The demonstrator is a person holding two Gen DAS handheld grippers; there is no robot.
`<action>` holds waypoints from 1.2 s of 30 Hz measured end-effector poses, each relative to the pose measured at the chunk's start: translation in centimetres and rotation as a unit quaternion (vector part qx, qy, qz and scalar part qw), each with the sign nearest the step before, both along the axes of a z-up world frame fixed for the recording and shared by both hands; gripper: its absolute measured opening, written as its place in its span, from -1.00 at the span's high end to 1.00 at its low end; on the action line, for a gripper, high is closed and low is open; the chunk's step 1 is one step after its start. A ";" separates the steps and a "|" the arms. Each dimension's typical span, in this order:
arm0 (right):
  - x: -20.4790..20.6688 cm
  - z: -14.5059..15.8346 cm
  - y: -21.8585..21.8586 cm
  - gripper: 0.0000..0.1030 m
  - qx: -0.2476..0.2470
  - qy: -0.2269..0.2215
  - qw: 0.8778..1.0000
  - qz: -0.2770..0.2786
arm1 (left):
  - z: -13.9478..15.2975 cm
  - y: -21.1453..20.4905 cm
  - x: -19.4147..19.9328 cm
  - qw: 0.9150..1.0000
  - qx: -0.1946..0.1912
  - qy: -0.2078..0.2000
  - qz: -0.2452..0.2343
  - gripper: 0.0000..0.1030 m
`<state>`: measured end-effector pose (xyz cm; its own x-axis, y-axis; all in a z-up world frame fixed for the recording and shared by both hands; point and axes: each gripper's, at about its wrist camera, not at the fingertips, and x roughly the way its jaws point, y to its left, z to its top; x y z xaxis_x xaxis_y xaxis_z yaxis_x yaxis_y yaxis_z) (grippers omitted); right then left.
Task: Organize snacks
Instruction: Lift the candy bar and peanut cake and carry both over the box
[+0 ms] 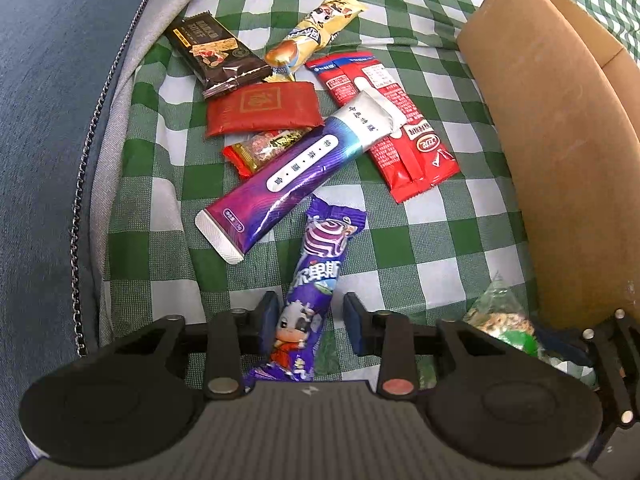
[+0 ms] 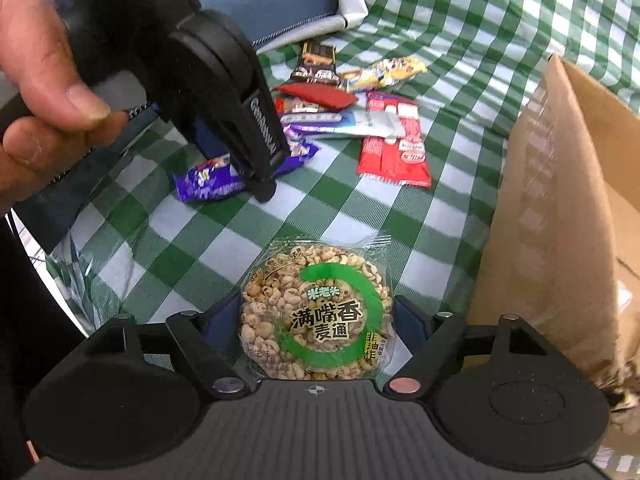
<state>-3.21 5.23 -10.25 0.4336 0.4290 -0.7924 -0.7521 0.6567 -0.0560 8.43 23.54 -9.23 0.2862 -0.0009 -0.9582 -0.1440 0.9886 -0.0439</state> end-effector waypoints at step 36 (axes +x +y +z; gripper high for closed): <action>3.7 11.0 -12.3 -0.58 0.161 -0.139 0.974 -0.078 | 1.5 1.6 -0.8 0.996 -0.051 0.004 0.076 0.10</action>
<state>0.48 -7.02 0.79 0.6917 0.5484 -0.4699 -0.6273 0.7786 -0.0148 7.60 25.14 -7.71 0.2824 -0.0551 -0.9577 -0.2916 0.9462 -0.1405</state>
